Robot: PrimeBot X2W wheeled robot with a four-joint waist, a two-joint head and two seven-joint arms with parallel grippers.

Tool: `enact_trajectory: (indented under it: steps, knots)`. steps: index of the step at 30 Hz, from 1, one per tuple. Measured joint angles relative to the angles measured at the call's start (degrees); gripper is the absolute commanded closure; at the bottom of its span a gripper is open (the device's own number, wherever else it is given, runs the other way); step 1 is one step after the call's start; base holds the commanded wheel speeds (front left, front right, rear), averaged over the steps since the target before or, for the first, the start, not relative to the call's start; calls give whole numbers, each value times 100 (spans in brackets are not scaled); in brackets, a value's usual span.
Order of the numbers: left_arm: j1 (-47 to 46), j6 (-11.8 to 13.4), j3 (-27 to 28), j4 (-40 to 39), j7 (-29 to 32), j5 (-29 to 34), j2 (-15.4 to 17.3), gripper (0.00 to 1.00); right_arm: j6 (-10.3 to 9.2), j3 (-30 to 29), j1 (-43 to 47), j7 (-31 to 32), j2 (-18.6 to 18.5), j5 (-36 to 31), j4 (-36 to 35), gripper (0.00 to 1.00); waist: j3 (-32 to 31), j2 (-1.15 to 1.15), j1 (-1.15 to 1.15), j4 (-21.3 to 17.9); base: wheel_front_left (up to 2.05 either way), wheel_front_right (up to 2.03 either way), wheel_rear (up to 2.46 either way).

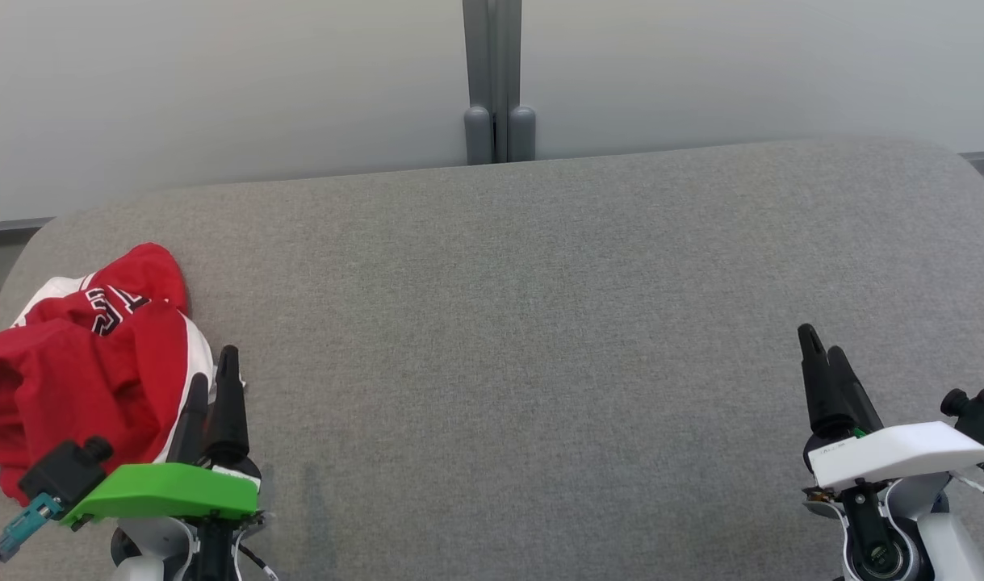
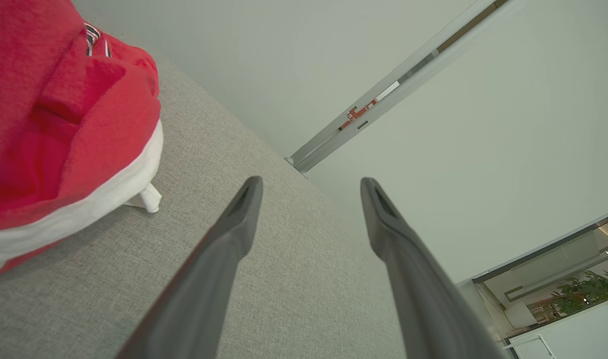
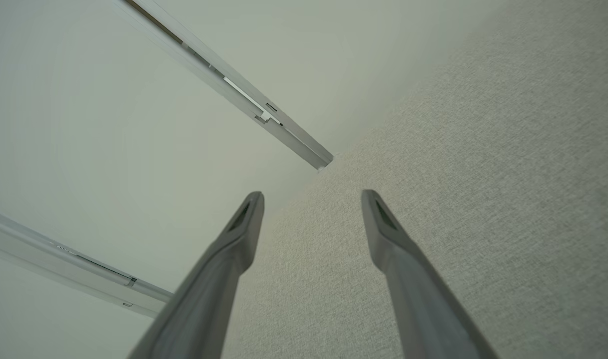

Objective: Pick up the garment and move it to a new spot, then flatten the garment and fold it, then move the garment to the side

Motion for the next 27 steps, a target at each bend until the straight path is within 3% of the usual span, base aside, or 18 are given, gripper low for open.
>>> enact_trajectory:
  steps: [27]
  knots:
    - [-157,-5,-299,266,-466,2000,90,0,1,151,0,-477,-25,-2154,-51,0,-23,0,0,42,0,0,0]
